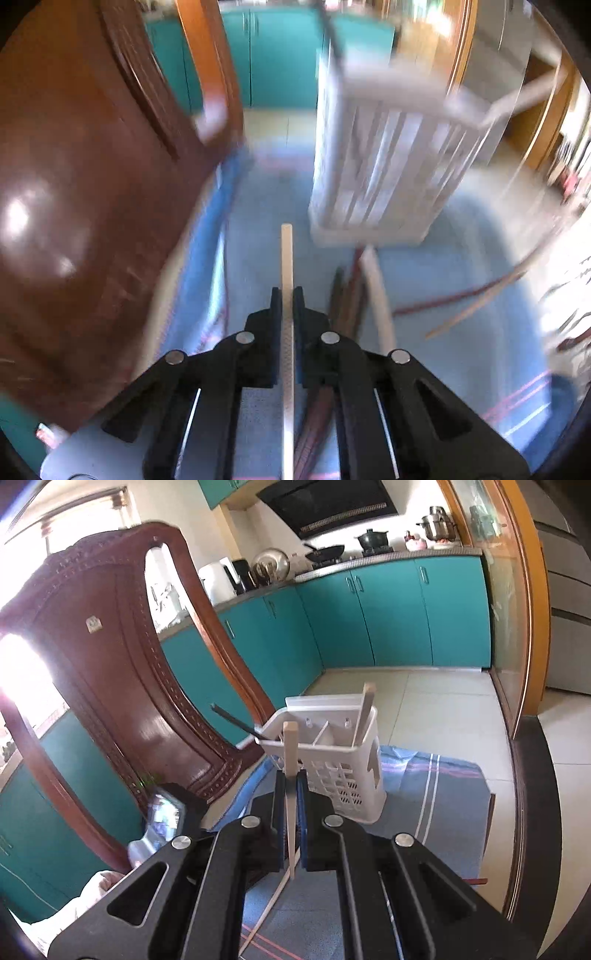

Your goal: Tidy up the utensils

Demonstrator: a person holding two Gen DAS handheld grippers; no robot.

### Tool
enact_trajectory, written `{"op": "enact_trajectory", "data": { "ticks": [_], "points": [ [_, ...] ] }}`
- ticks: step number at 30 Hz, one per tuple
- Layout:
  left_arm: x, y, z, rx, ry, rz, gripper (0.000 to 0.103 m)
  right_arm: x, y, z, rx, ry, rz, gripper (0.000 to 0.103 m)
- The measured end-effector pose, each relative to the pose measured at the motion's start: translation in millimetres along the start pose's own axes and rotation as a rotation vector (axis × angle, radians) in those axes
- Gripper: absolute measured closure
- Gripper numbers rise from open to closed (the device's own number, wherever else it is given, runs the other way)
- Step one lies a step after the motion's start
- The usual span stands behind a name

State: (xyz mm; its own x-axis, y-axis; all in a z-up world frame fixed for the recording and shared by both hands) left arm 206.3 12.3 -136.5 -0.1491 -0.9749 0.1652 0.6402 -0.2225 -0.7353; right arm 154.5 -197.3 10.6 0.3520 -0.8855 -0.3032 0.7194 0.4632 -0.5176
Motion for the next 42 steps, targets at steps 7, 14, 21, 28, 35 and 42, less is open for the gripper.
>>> {"op": "enact_trajectory", "data": {
  "ticks": [7, 14, 21, 28, 35, 42],
  "points": [
    [31, -142, 70, 0.421, 0.009, -0.182, 0.096, -3, -55, 43, 0.199, 0.019, 0.011, 0.096],
    [50, -181, 134, 0.702, -0.01, -0.136, 0.096, 12, -67, 83, 0.401, 0.083, -0.027, 0.096],
    [49, -87, 142, 0.549, -0.039, -0.085, 0.096, 39, -26, 91, 0.441, 0.174, -0.045, 0.096],
    [43, -40, 132, 0.451, -0.026, -0.074, 0.096, 47, -6, 98, 0.448, 0.213, -0.073, 0.096],
    [26, -59, 108, 0.493, -0.043, -0.104, 0.079, 42, 23, 103, 0.445, 0.162, -0.157, 0.096],
    [14, -83, 68, 0.556, -0.031, -0.118, 0.067, 32, 58, 92, 0.354, 0.085, -0.204, 0.096]
  ]
}}
Point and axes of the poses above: each gripper's, at about its wrist camera, not at the fingertips, and y roughly the way its jaws point, x to its right, z to its top, the point moved 3 cm from there along y, roughly the way its jaws point, and after that the axes turned 7 degrees about -z, right-handed, at the moved point
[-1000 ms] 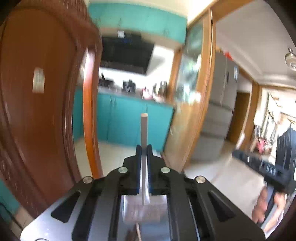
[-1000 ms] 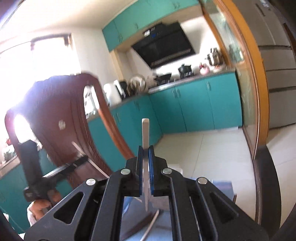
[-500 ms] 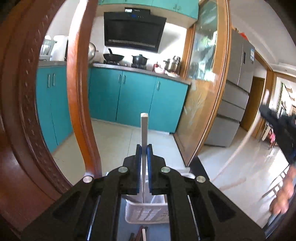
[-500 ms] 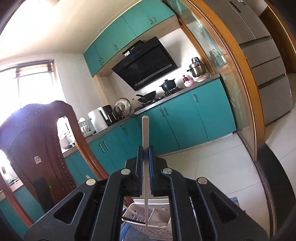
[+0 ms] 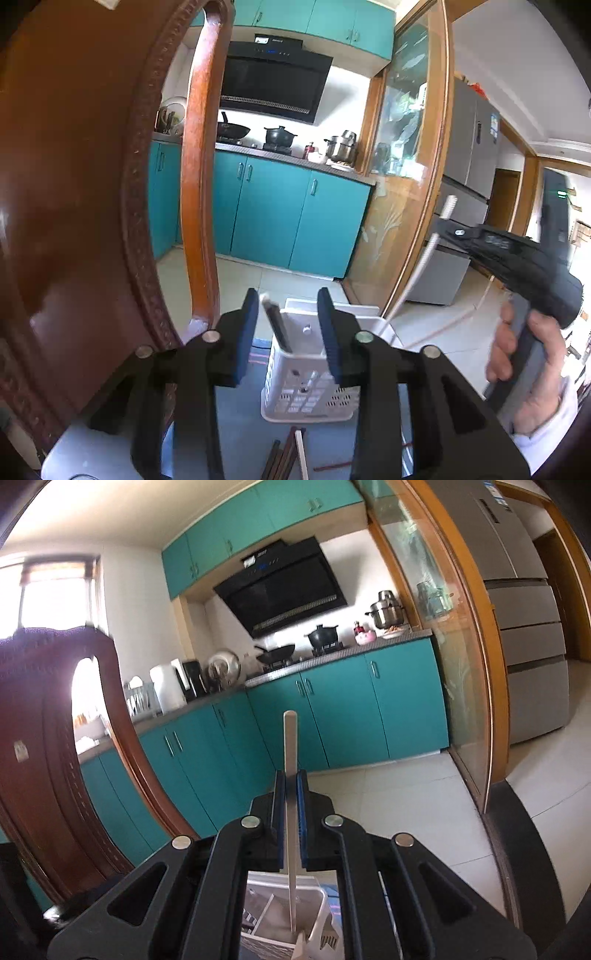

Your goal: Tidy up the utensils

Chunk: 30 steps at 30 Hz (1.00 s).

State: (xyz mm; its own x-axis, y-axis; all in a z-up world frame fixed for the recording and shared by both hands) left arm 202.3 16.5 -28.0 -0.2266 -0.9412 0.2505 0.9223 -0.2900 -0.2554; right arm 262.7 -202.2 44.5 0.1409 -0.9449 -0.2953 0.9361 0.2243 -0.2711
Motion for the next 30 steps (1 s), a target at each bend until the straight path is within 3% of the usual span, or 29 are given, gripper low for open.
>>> {"op": "enact_trajectory", "data": {
  "ticks": [4, 9, 13, 16, 20, 21, 23, 25, 27, 30],
  "points": [
    [0, -5, -18, -0.035, 0.021, -0.095, 0.059, -4, 4, -9, -0.029, -0.023, -0.007, 0.096],
    [-8, 19, -55, -0.214, 0.025, -0.111, 0.059, -1, -1, -9, -0.034, -0.024, -0.025, 0.092],
    [-14, 39, -79, -0.327, 0.026, -0.072, 0.059, 5, -18, -4, -0.012, 0.001, -0.022, 0.058],
    [-17, 41, -94, -0.376, 0.025, -0.061, 0.059, 13, -34, 1, 0.009, 0.01, -0.032, 0.055],
    [-5, 50, -116, -0.465, 0.035, -0.118, 0.059, 31, -58, 5, 0.01, 0.033, -0.099, 0.052],
    [-1, 51, -122, -0.491, 0.046, -0.133, 0.06, 38, -60, 4, -0.018, 0.028, -0.136, 0.052],
    [13, 58, -134, -0.559, 0.078, -0.147, 0.073, 53, -59, 0, -0.096, 0.016, -0.201, 0.052],
    [22, 67, -148, -0.627, 0.108, -0.134, 0.074, 69, -56, -12, -0.188, 0.025, -0.248, 0.051],
    [25, 72, -158, -0.667, 0.118, -0.12, 0.075, 82, -53, -30, -0.272, 0.047, -0.255, 0.052],
    [28, 75, -171, -0.711, 0.117, -0.12, 0.075, 114, -50, -84, -0.446, 0.198, -0.205, 0.052]
  ]
}}
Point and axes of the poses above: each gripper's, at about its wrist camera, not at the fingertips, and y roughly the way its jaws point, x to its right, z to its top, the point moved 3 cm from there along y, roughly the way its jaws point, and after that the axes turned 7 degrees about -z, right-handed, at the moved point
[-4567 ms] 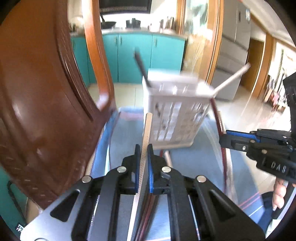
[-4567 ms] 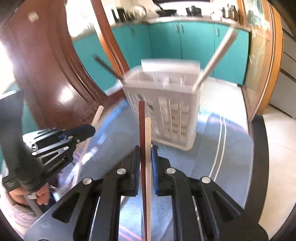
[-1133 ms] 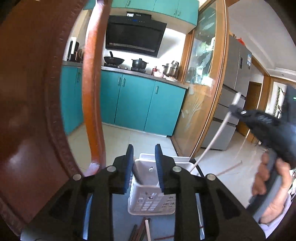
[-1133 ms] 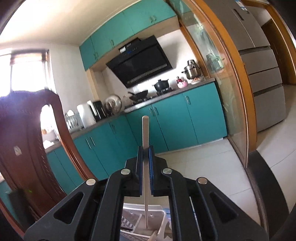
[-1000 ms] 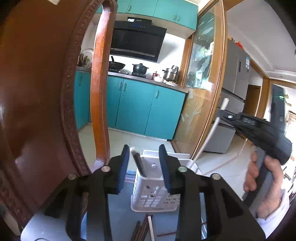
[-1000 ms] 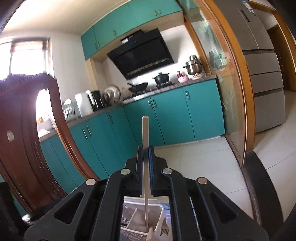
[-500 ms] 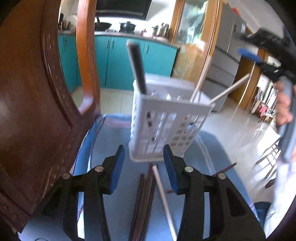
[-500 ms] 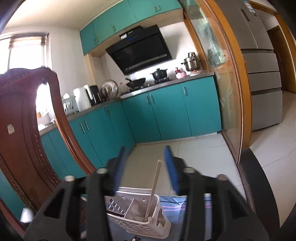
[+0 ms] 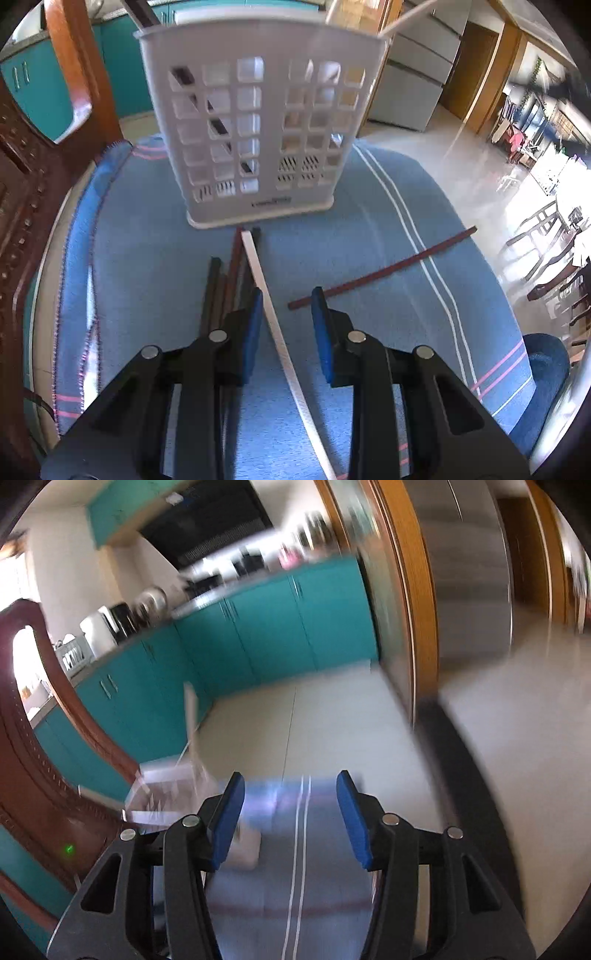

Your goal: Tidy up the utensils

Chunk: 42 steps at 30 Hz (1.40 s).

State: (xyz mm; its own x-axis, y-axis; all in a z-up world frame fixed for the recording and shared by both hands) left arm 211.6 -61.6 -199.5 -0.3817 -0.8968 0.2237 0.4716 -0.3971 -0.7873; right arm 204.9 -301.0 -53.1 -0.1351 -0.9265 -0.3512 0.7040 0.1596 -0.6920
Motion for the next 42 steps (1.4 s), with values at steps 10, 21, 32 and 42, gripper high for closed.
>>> {"op": "enact_trajectory", "data": {
  "ticks": [10, 21, 32, 42],
  "points": [
    [3, 19, -8, -0.065, -0.002, 0.009, 0.075, 89, 64, -82, -0.271, 0.406, 0.006, 0.051],
    [8, 26, -10, -0.081, 0.003, -0.003, 0.075, 104, 84, -86, -0.27, 0.498, 0.032, 0.088],
    [-8, 14, -5, -0.057, -0.061, -0.071, 0.075, 79, 20, -40, -0.015, 0.379, 0.177, 0.094],
    [-20, 36, 19, -0.1, -0.139, -0.032, 0.081, 5, -55, -11, 0.15, 0.063, 0.156, 0.096]
  ]
}}
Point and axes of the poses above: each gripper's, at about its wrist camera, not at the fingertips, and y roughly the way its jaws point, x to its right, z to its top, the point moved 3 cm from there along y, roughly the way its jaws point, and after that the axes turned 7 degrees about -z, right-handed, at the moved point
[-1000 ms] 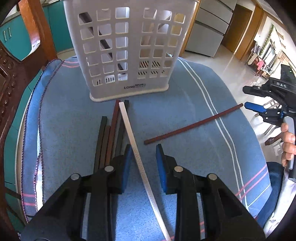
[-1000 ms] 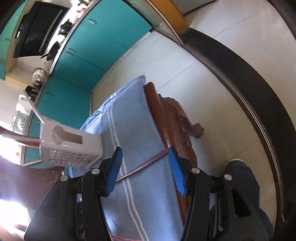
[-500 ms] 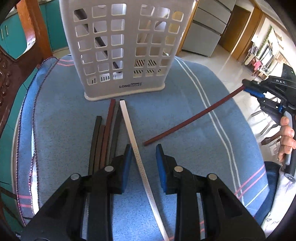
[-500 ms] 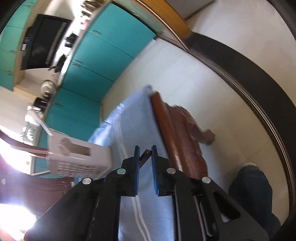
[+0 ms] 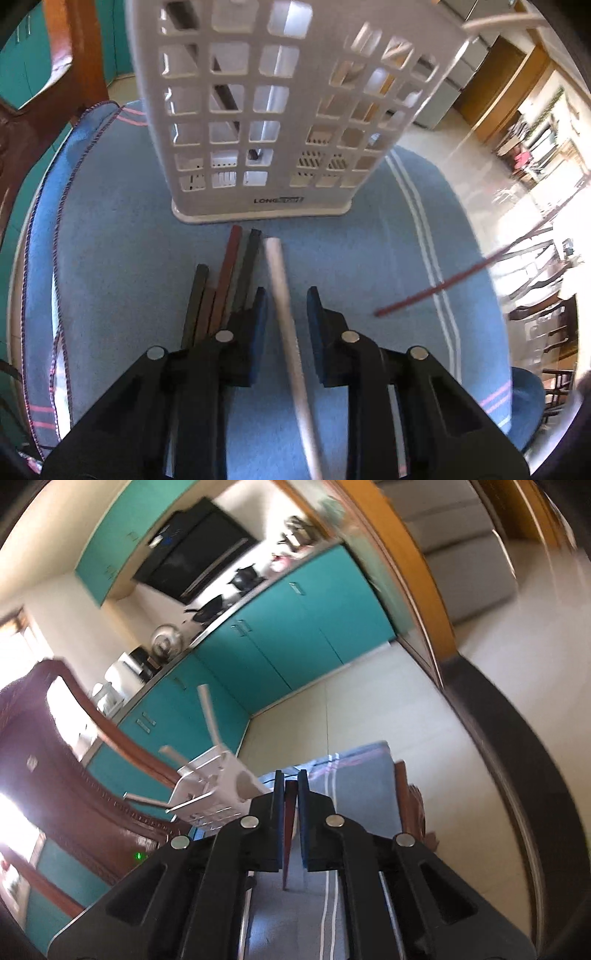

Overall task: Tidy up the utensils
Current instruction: 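Lift chopsticks with both tools and lower them into the caddy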

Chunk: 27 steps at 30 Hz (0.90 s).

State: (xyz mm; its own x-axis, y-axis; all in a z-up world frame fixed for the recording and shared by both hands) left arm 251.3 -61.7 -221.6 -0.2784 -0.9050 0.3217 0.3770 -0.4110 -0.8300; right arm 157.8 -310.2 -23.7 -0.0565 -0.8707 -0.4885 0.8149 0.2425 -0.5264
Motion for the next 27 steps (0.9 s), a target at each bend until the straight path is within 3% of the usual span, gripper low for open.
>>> {"op": "enact_trajectory", "data": {
  "ticks": [3, 5, 11, 19, 27],
  "points": [
    [5, 5, 6, 0.008, 0.015, 0.048, 0.085, -19, -7, 2, 0.025, -0.077, -0.012, 0.096],
    [6, 6, 10, 0.015, 0.01, 0.061, 0.095, -31, -12, 3, 0.042, -0.125, -0.016, 0.096],
    [7, -11, 13, 0.069, 0.013, 0.043, 0.096, -48, -15, 3, 0.06, -0.18, 0.014, 0.096],
    [23, -123, 9, 0.332, 0.066, 0.021, 0.096, -61, -34, 4, 0.093, -0.211, 0.064, 0.096],
    [37, -267, 27, 0.718, 0.059, -0.021, 0.096, -88, -60, 25, 0.171, -0.257, 0.155, 0.096]
  ]
}}
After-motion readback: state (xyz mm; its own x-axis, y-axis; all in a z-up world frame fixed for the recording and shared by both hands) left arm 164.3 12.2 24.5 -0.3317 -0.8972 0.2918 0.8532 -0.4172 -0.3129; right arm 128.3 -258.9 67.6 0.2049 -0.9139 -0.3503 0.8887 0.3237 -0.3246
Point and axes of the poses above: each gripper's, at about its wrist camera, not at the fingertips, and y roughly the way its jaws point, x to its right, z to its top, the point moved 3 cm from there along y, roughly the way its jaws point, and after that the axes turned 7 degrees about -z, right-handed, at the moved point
